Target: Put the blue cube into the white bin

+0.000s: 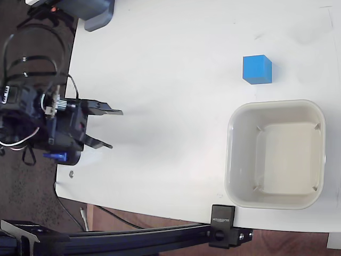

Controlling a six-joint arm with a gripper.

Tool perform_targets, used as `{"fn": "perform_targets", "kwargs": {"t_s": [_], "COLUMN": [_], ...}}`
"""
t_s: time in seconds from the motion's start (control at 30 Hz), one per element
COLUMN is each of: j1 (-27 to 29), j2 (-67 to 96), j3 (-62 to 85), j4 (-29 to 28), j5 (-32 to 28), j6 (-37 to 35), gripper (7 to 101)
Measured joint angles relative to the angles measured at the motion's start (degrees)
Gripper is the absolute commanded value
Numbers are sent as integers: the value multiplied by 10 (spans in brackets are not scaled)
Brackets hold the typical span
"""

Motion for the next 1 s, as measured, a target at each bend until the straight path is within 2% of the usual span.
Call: {"fn": "perform_targets", "kwargs": {"t_s": [0.23, 0.37, 0.43, 0.5, 0.7, 0.83, 1.0], "j1": [-5, -10, -28, -52, -112, -120, -118], "j2": [-313, -517, -608, -679, -787, -829, -891], "j3": [-213, -393, -492, -562, -638, -662, -694], "j4": [-84, -66, -34, -28, -61, -98, -112], "j5": [-12, -21, -8, 12, 76, 83, 91], "j6": [1, 11, 18, 34, 62, 82, 91], "gripper": [1003, 1003, 1003, 1003, 1003, 1003, 1003]}}
